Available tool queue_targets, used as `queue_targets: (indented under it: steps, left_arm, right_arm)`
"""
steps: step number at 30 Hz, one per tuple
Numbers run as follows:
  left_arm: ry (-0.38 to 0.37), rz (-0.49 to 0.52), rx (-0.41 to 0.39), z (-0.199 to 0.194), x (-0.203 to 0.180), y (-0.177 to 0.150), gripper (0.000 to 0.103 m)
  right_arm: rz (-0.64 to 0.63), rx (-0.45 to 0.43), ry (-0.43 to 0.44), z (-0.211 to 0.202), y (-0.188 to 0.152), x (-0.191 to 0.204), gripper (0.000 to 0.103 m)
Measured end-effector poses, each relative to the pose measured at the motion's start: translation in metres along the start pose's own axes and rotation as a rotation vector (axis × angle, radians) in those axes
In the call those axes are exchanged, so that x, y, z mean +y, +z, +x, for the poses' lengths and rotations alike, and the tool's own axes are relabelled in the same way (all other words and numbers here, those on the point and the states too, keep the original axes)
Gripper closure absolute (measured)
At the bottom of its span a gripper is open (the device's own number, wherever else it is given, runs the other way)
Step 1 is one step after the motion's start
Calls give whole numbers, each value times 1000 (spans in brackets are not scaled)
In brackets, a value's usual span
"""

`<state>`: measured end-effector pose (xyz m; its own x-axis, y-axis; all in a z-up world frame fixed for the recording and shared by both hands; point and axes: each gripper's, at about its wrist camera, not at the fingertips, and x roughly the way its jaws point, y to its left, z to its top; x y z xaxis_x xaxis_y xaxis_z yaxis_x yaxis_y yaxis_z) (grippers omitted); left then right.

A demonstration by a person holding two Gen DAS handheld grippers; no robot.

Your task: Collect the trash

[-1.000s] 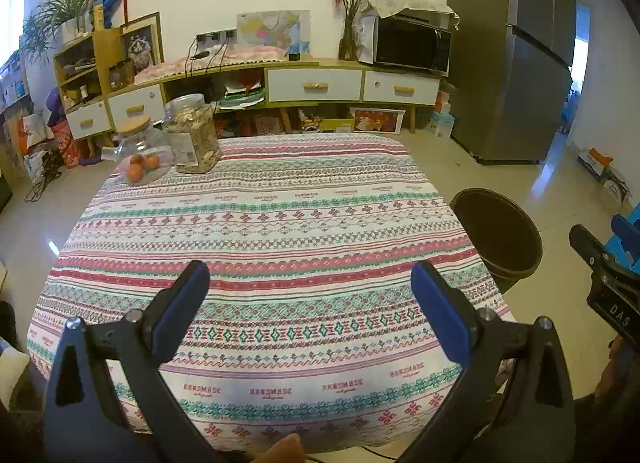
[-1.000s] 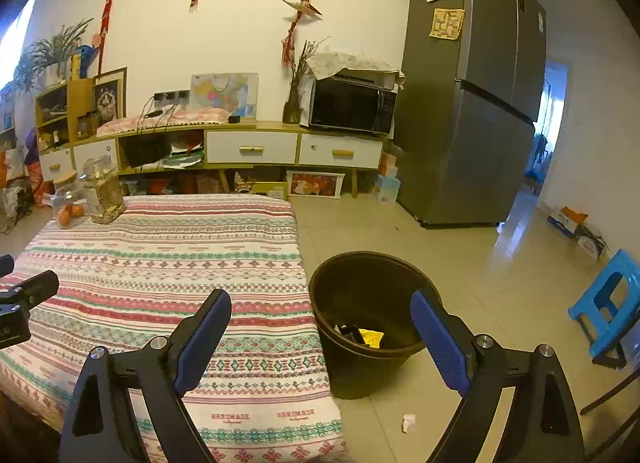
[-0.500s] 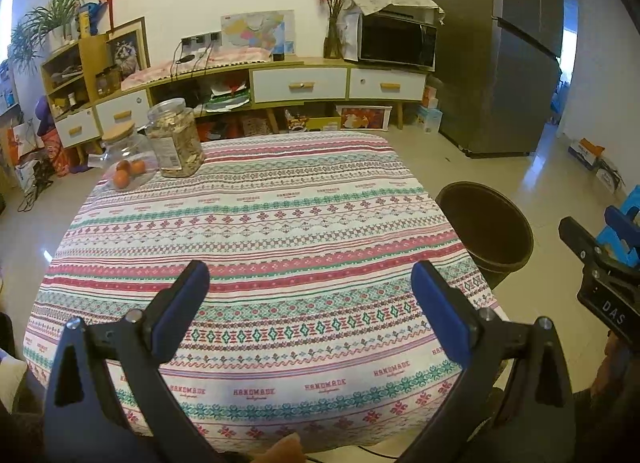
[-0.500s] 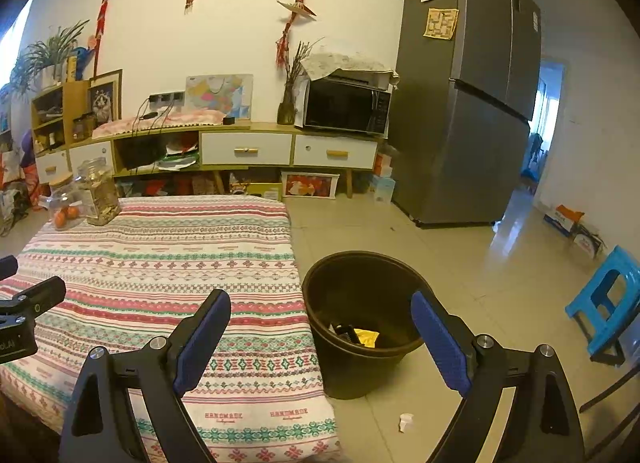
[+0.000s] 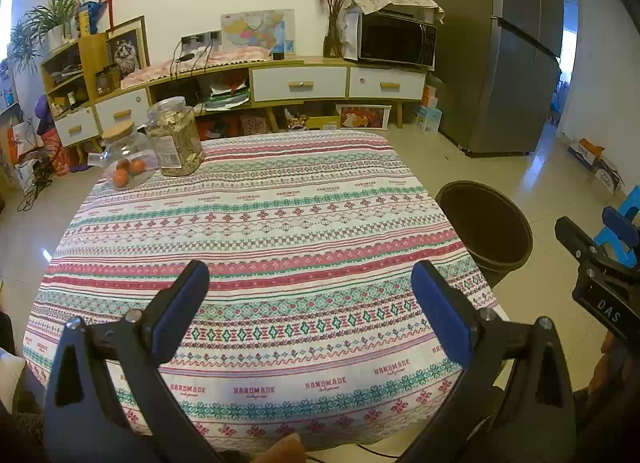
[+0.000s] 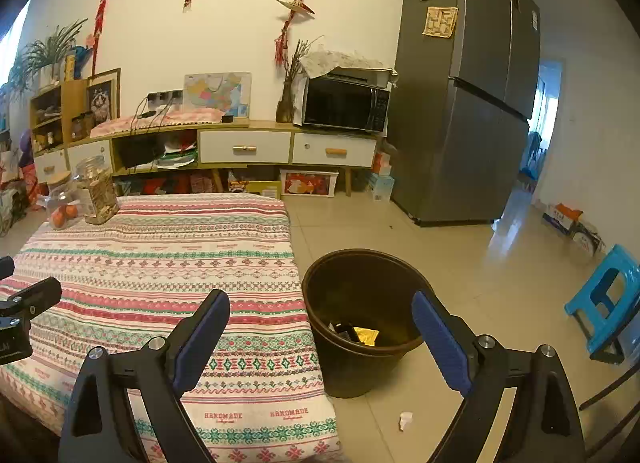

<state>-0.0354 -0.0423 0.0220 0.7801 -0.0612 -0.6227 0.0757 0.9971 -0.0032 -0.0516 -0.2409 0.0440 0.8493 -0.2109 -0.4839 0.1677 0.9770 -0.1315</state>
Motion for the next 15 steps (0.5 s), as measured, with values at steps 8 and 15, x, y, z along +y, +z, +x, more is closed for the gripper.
queue_targets:
  steps: [8,15]
  left_arm:
    - [-3,-1,3,0,0,0,2]
    - [-2,4,6,1,-2,-1,2]
  right_arm:
    - [4,-2,5,-1,1,0,9]
    - [11,-16,11,-4,2,-2,8]
